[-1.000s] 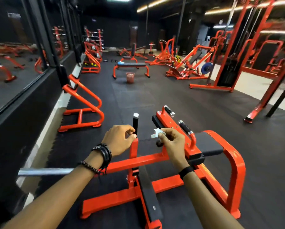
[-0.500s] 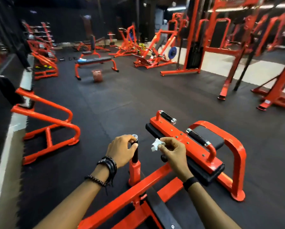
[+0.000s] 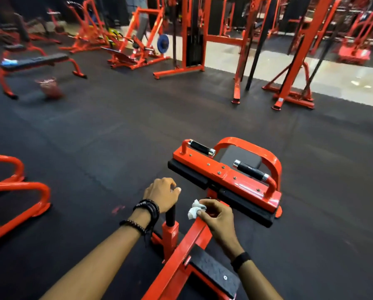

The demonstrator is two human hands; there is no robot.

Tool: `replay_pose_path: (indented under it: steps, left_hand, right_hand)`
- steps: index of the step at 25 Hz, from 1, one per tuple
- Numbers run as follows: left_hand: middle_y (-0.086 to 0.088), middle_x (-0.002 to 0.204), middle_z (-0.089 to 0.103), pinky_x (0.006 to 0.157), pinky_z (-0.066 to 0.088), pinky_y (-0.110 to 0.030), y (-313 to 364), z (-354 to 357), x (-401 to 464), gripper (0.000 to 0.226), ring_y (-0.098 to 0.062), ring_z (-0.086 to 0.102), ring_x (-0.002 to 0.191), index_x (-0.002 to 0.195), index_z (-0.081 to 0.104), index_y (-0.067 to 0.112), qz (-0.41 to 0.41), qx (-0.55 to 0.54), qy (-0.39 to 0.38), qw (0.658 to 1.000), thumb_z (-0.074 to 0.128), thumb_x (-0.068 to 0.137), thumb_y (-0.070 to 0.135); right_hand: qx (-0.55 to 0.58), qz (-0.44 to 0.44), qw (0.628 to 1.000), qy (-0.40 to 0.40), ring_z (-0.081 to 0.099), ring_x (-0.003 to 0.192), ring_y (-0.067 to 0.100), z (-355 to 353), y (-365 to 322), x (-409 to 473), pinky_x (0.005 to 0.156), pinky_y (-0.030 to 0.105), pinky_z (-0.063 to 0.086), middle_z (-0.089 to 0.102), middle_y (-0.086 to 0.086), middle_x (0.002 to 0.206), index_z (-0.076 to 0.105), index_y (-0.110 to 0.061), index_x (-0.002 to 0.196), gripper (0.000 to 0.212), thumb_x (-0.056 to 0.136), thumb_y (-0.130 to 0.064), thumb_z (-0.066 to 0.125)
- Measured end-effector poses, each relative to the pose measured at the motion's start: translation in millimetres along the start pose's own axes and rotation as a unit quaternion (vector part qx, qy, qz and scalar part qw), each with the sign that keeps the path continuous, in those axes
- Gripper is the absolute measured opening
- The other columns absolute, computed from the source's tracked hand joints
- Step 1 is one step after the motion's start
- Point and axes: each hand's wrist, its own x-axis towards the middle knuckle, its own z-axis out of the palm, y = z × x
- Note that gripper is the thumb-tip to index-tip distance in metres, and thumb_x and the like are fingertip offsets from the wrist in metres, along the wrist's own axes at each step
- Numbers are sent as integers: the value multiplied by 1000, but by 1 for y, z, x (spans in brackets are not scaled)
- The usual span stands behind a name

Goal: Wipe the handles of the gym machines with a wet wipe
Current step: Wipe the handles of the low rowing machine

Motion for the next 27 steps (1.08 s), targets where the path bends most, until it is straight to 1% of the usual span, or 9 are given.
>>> replay_pose_path:
  steps: [3,8,11,16,18,21,23,25,27]
  left_hand:
    - [-4,94,74,82,55,-37,-10,6,18,23,-30,67,94,91,73,20,-9,-18,12,1000,60,87,38]
    - [-1,95,74,81,54,-37,-11,10,44,23,-29,67,94,92,72,23,-2,18,30,999,57,90,41]
    - [2,99,72,84,52,-36,-8,18,63,25,-26,65,98,99,70,25,10,40,32,999,54,93,42]
    - [-2,122,61,101,39,-43,-6,53,76,52,-24,53,118,126,59,20,16,58,-70,996,35,99,56]
    - [-2,133,55,106,33,-45,-13,59,81,63,-24,47,127,134,53,20,24,67,-68,995,25,97,63]
    - [1,137,52,109,29,-44,-16,59,80,78,-22,43,130,137,51,22,40,74,-60,995,13,87,69]
    - [2,138,51,110,27,-45,-18,60,82,75,-21,41,131,138,50,23,29,72,-62,995,16,89,68]
    - [2,138,50,111,26,-46,-19,62,82,67,-21,40,132,137,50,23,27,77,-62,995,21,95,65]
    - [2,137,51,111,26,-46,-19,62,82,65,-20,41,131,136,51,23,23,66,-58,996,23,96,65]
  right_hand:
    - [-9,25,1000,-11,71,85,9,11,8,11,77,20,55,76,-3,92,75,-14,94,22,78,1,75]
    - [9,51,998,-22,71,83,9,34,31,33,76,26,57,76,-2,90,76,-15,93,23,78,2,74]
    - [20,65,998,-17,69,79,4,47,40,40,75,24,54,76,-3,85,76,-14,90,23,76,5,72]
    - [56,72,996,-12,72,82,9,62,52,43,78,30,58,77,-5,86,76,-22,90,27,77,1,71]
    - [62,62,996,-5,71,84,9,70,53,43,80,30,57,76,-5,89,75,-25,89,28,80,1,70]
    - [62,28,997,28,70,89,6,82,57,41,81,23,55,74,-8,92,74,-22,88,31,81,7,66]
    - [42,17,998,38,69,92,5,90,68,40,82,22,54,73,-10,94,75,-17,88,30,81,10,64]
    - [4,42,999,17,68,87,3,97,91,38,79,23,55,71,-15,89,75,-14,88,27,82,9,64]
    - [-40,105,993,-23,68,76,7,98,117,37,72,35,59,70,-14,84,75,-14,88,27,83,7,59]
